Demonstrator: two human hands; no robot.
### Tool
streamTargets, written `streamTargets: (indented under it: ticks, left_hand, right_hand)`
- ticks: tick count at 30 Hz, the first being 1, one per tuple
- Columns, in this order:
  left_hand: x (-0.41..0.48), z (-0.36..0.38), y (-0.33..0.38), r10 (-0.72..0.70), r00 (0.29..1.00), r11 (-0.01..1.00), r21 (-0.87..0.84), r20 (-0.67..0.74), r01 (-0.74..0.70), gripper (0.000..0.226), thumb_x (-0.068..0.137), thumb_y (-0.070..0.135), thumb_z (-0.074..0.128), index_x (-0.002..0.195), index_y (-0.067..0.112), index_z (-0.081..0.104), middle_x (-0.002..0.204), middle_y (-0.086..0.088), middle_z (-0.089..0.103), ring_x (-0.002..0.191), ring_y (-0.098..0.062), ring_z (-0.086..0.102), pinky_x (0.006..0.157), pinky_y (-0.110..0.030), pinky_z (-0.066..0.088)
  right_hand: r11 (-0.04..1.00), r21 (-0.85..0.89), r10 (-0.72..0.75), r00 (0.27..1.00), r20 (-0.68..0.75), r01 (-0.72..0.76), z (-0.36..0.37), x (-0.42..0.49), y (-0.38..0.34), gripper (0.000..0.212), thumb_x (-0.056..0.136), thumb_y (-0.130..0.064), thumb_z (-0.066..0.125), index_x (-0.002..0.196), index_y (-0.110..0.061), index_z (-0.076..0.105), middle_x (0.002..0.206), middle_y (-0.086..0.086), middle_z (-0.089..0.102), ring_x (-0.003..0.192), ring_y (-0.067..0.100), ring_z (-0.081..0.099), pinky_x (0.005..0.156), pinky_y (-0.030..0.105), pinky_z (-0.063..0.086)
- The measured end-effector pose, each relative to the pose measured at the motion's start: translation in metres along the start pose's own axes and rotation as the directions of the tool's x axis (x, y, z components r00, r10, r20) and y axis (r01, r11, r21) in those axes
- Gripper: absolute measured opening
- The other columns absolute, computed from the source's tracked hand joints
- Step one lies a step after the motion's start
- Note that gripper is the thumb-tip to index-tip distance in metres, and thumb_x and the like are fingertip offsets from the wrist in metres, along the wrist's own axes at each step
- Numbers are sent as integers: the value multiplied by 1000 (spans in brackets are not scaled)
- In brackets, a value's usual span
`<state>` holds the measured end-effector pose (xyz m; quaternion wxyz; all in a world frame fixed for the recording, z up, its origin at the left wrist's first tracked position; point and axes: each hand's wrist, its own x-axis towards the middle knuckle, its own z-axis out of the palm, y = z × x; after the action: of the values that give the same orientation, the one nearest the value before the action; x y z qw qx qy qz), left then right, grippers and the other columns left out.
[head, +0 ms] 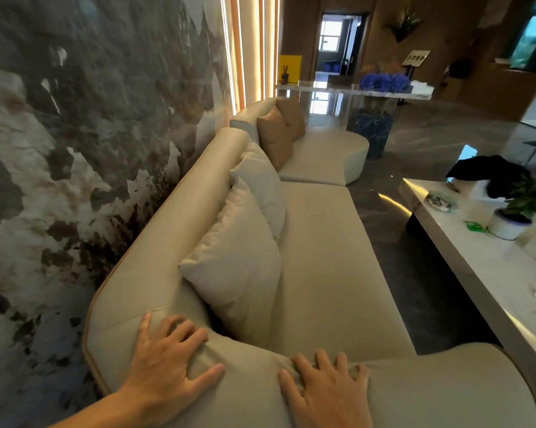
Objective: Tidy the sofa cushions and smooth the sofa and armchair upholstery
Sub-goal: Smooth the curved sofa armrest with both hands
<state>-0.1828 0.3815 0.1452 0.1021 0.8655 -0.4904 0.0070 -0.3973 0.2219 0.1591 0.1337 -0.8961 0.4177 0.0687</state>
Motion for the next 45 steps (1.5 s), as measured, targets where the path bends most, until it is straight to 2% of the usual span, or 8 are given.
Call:
streamTargets:
  ticks: [6, 17, 23, 26, 31, 34, 38, 45]
  left_hand:
    - [11, 7, -8, 77, 994, 997, 8, -79, -76, 59, 74, 85, 36, 107, 45, 66, 111, 21, 64, 116, -20, 56, 107, -69, 27]
    - [78, -2, -54, 55, 997, 998, 11, 50, -56, 72, 72, 91, 21, 126, 53, 49, 136, 36, 41, 140, -7, 25, 119, -52, -6]
    - [88, -4, -78, 81, 993, 997, 9, 82, -82, 71, 75, 90, 20, 131, 54, 44, 140, 34, 39, 142, -6, 20, 120, -50, -7]
    - [91, -7, -82, 94, 992, 995, 16, 89, -96, 70, 75, 89, 20, 132, 56, 43, 142, 32, 41, 142, -7, 22, 120, -50, -6]
    - [93, -11, -86, 107, 987, 993, 33, 116, -112, 75, 73, 90, 14, 134, 55, 41, 145, 30, 38, 143, -8, 19, 120, -51, -5]
    - [97, -14, -89, 111, 985, 992, 37, 130, -117, 79, 72, 90, 12, 135, 54, 41, 147, 29, 37, 143, -9, 18, 119, -52, -6]
    - [99, -12, -98, 129, 984, 990, 47, 125, -136, 82, 70, 91, 8, 136, 54, 40, 147, 28, 37, 144, -10, 18, 119, -53, -6]
    - [106, -12, -111, 196, 973, 980, -7, 124, -197, 78, 70, 92, 17, 128, 52, 51, 136, 28, 48, 143, -11, 20, 118, -58, -5]
  right_hand:
    - [996, -23, 90, 995, 46, -89, -3, 18, -8, 62, 78, -78, 16, 130, -49, 36, 146, -7, 38, 135, 23, 29, 108, 60, 13]
    - [998, 14, 68, 994, -87, -67, 3, 76, -42, 61, 80, -73, 16, 120, -38, 47, 131, -3, 48, 124, 25, 36, 103, 63, 15]
    - [997, 37, 67, 994, -81, -64, 4, 85, -59, 67, 79, -72, 12, 124, -37, 47, 132, 0, 49, 124, 29, 36, 103, 65, 13]
    - [997, 80, 21, 1000, -17, -20, 1, 86, -62, 80, 74, -81, 7, 133, -41, 43, 138, 3, 47, 128, 30, 34, 105, 65, 10]
    - [982, 85, -173, 983, 66, 168, -13, 86, -12, 87, 67, -92, 6, 143, -54, 27, 142, -7, 50, 129, 23, 39, 112, 47, 19]
    - [1000, 10, -21, 998, 53, 20, -24, 89, 31, 83, 70, -89, 3, 133, -52, 44, 140, -9, 54, 131, 20, 42, 114, 58, 10]
    - [998, -56, 30, 999, -12, -30, -22, 93, 33, 81, 67, -90, 0, 113, -47, 51, 123, -9, 60, 115, 20, 49, 101, 54, 28]
    - [994, 0, 110, 994, -9, -110, -20, 91, 17, 84, 64, -92, -2, 122, -52, 44, 128, -11, 57, 115, 19, 47, 98, 50, 35]
